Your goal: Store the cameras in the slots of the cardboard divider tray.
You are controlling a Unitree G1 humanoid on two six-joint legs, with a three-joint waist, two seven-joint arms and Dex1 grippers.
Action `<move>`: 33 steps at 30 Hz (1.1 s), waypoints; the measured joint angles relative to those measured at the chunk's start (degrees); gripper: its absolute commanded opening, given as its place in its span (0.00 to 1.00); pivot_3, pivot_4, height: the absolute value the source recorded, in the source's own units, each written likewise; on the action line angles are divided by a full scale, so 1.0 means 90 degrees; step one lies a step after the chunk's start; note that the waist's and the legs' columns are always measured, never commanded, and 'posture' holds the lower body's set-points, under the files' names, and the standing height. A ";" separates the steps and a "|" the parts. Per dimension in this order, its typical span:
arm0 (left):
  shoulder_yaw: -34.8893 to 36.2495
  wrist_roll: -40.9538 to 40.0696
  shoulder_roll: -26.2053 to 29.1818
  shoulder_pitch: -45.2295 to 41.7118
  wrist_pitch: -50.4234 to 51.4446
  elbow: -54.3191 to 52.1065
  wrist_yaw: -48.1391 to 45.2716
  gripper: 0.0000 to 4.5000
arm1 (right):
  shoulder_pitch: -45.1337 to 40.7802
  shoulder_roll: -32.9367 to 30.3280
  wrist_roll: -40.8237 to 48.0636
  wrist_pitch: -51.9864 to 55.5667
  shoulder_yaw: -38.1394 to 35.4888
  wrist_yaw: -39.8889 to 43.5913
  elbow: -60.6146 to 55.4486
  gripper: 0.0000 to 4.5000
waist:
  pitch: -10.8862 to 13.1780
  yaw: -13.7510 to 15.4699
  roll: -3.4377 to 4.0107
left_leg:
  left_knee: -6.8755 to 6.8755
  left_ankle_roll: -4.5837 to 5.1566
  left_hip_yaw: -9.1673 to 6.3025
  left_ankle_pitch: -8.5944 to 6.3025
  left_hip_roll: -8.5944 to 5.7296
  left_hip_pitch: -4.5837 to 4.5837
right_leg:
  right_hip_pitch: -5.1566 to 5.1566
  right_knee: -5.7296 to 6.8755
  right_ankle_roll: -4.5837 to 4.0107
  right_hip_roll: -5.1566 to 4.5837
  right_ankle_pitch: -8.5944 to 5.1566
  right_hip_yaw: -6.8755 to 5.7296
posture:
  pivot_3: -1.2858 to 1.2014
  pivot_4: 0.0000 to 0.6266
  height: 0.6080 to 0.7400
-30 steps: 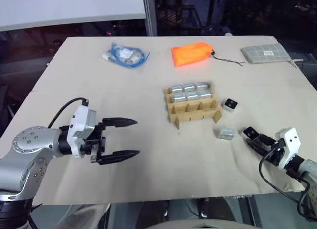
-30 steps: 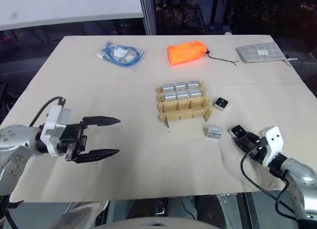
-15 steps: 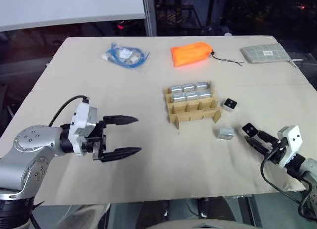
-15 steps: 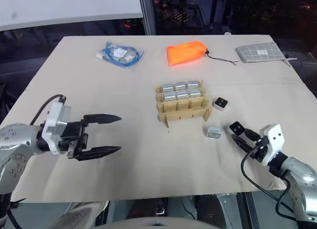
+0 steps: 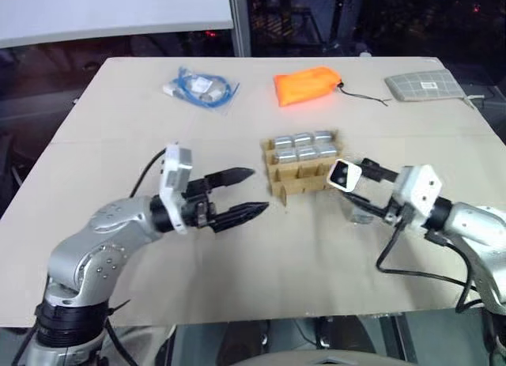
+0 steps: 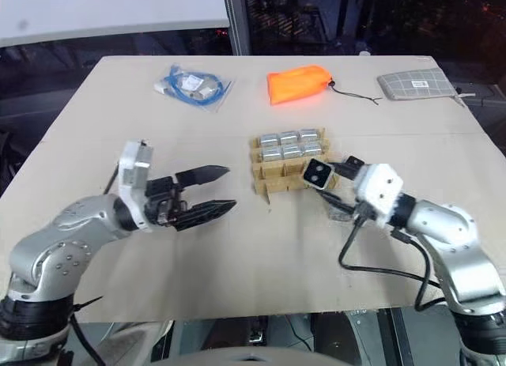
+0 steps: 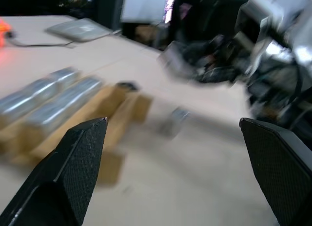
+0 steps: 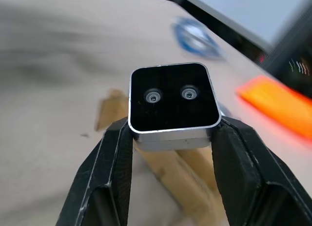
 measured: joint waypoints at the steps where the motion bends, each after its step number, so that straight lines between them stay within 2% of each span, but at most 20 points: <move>1: -0.0106 -0.0028 -0.0047 -0.0069 0.0110 -0.0010 0.0110 1.00 | -0.0166 0.0007 -0.0286 -0.0318 0.0204 0.0037 0.0092 0.39 | 0.0001 -0.0005 -0.0001 | 0.0000 -0.0001 0.0001 0.0001 -0.0002 0.0000 | 0.0000 0.0000 0.0000 0.0001 0.0000 0.0001 | 0.52 0.24 1.00; 4: -0.0448 -0.0141 -0.0316 -0.0288 0.0442 -0.0019 0.0437 1.00 | -0.0732 0.0104 -0.1103 -0.1581 0.0775 0.0089 0.0484 0.39 | 0.0005 -0.0011 -0.0008 | 0.0002 -0.0006 0.0001 0.0004 -0.0003 0.0001 | 0.0000 0.0000 0.0000 0.0005 0.0000 0.0002 | 0.52 0.24 1.00; 9: -0.0606 -0.0370 -0.0501 -0.0395 0.0667 -0.0034 0.0713 1.00 | -0.1262 0.0330 -0.1975 -0.3350 0.1217 -0.0005 0.1223 0.39 | 0.0015 -0.0011 -0.0021 | 0.0001 -0.0016 -0.0002 0.0010 0.0002 0.0000 | -0.0001 0.0000 -0.0001 0.0009 0.0000 0.0001 | 0.52 0.24 1.00; 15: -0.0604 -0.0530 -0.0606 -0.0398 0.0752 -0.0037 0.0859 1.00 | -0.1439 0.0576 -0.2282 -0.4188 0.1359 -0.0242 0.1516 0.39 | 0.0020 -0.0005 -0.0029 | 0.0001 -0.0019 -0.0004 0.0011 0.0006 0.0000 | 0.0000 0.0000 -0.0002 0.0006 0.0001 -0.0001 | 0.52 0.24 1.00; 18: -0.0603 -0.0614 -0.0579 -0.0397 0.0769 -0.0038 0.0857 0.83 | -0.1434 0.0598 -0.2358 -0.4254 0.1375 -0.0329 0.1522 0.39 | 0.0020 -0.0009 -0.0029 | 0.0001 -0.0021 -0.0004 0.0013 0.0006 0.0001 | 0.0000 0.0001 -0.0002 0.0007 0.0001 0.0000 | 0.52 0.24 1.00; 21: -0.0602 -0.0624 -0.0550 -0.0397 0.0772 -0.0038 0.0851 0.53 | -0.1403 0.0598 -0.2394 -0.4259 0.1375 -0.0364 0.1544 0.39 | 0.0020 -0.0008 -0.0028 | 0.0001 -0.0023 -0.0005 0.0014 0.0005 0.0001 | 0.0001 0.0002 -0.0003 0.0007 0.0001 -0.0001 | 0.52 0.24 1.00; 23: -0.0581 -0.0619 -0.0500 -0.0394 0.0773 -0.0033 0.0841 0.27 | -0.1370 0.0598 -0.2408 -0.4295 0.1374 -0.0377 0.1530 0.39 | 0.0020 -0.0010 -0.0028 | 0.0001 -0.0023 -0.0005 0.0014 0.0005 0.0001 | 0.0000 0.0002 -0.0003 0.0007 0.0001 -0.0001 | 0.52 0.24 1.00; 24: -0.0581 -0.0611 -0.0459 -0.0401 0.0768 -0.0061 0.0818 0.18 | -0.1362 0.0584 -0.2383 -0.4273 0.1389 -0.0374 0.1549 0.39 | 0.0020 -0.0012 -0.0029 | 0.0001 -0.0023 -0.0005 0.0014 0.0005 0.0002 | 0.0001 0.0002 -0.0003 0.0008 0.0001 -0.0001 | 0.52 0.24 1.00; 28: -0.0577 -0.0586 -0.0431 -0.0403 0.0753 -0.0077 0.0800 0.17 | -0.1342 0.0608 -0.2363 -0.4216 0.1397 -0.0374 0.1533 0.39 | 0.0020 -0.0010 -0.0029 | 0.0001 -0.0023 -0.0005 0.0014 0.0005 0.0002 | 0.0001 0.0002 -0.0003 0.0007 0.0001 -0.0001 | 0.52 0.24 1.00; 30: -0.0580 -0.0555 -0.0437 -0.0415 0.0746 -0.0076 0.0797 0.17 | -0.1316 0.0614 -0.2365 -0.4126 0.1396 -0.0380 0.1484 0.63 | 0.0020 -0.0008 -0.0029 | 0.0001 -0.0023 -0.0005 0.0014 0.0005 0.0002 | 0.0001 0.0002 -0.0003 0.0007 0.0001 -0.0001 | 0.52 0.24 1.00; 33: -0.0617 -0.0457 -0.0563 -0.0471 0.0674 -0.0063 0.0789 0.17 | -0.1262 0.0626 -0.2408 -0.3669 0.1380 -0.0420 0.1409 0.91 | 0.0021 -0.0005 -0.0029 | 0.0002 -0.0023 -0.0005 0.0014 0.0005 0.0002 | 0.0002 0.0002 -0.0003 0.0007 0.0001 -0.0001 | 0.52 0.24 1.00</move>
